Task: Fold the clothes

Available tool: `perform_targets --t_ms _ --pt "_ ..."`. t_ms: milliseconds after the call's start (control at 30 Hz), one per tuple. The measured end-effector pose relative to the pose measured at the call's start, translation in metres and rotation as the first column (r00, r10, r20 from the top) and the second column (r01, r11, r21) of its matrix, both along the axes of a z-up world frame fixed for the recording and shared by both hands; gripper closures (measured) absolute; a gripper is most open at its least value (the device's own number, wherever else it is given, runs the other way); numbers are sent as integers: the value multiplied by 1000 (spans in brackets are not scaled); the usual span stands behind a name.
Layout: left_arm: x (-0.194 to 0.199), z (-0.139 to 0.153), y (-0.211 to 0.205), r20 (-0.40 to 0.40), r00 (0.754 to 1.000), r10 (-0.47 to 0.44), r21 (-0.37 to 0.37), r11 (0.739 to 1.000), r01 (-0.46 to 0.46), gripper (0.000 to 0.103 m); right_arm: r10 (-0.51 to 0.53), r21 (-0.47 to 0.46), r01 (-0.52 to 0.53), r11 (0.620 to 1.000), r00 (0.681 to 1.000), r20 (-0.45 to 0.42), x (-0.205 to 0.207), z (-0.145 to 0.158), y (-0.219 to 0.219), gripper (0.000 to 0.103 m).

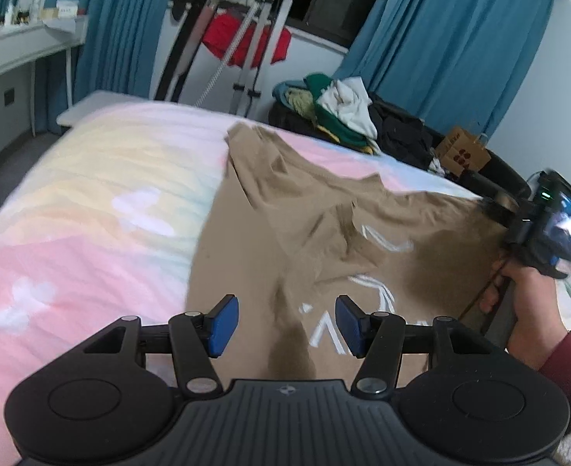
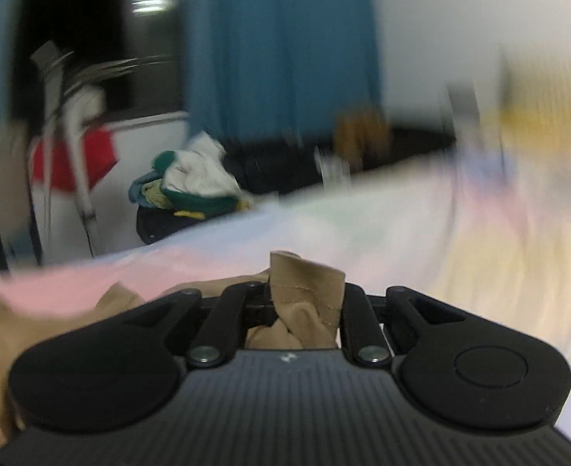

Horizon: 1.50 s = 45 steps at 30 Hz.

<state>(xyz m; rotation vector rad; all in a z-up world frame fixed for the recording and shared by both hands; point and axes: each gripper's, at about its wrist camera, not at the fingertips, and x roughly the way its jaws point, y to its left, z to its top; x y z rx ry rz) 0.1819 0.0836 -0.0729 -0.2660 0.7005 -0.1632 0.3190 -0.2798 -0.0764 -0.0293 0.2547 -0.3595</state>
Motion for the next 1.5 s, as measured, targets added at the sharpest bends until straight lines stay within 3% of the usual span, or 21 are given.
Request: perform_targets --t_ms 133,300,400,467,533,633,767,933,1000,1133,1200,1333,1500 --pt "-5 8 13 32 999 22 -1 1000 -22 45 168 -134 -173 976 985 -47 5 2 77 90" --pt "-7 8 29 57 996 65 26 997 -67 45 284 -139 -310 940 942 -180 11 -28 150 88" --pt "-3 2 35 36 996 82 31 996 -83 45 342 5 -351 936 908 -243 18 -37 153 79" --pt "1 -4 40 14 996 86 12 996 -86 45 400 135 -377 916 884 -241 14 -31 138 48" --pt "4 -7 43 -1 997 83 -8 997 -83 45 456 263 -396 880 860 -230 11 -26 123 27" --pt "4 -9 42 -8 997 75 -15 997 -75 45 496 389 -402 829 849 -179 -22 -5 101 26" --pt "-3 -7 31 -1 999 48 -15 999 -48 45 483 466 -389 795 870 -99 -96 31 69 26" --pt "-25 0 6 13 1000 -12 7 1000 12 45 429 547 -338 766 902 -44 -198 46 21 26" --pt "-39 3 -9 15 998 -53 29 998 53 46 397 565 -302 768 917 -50 -232 44 3 26" --pt "-72 8 -46 5 989 -146 59 988 146 45 295 546 -219 809 954 -54 -293 35 -25 26" --pt "-90 8 -67 -16 979 -201 66 977 202 46 237 548 -172 818 970 -50 -312 30 -38 25" --pt "-122 1 -114 -83 944 -319 23 946 322 47 187 616 -167 770 982 32 -325 28 -63 24" --pt "-157 -21 -172 -159 890 -428 -6 902 433 55 118 678 -108 727 992 31 -321 16 -85 24"
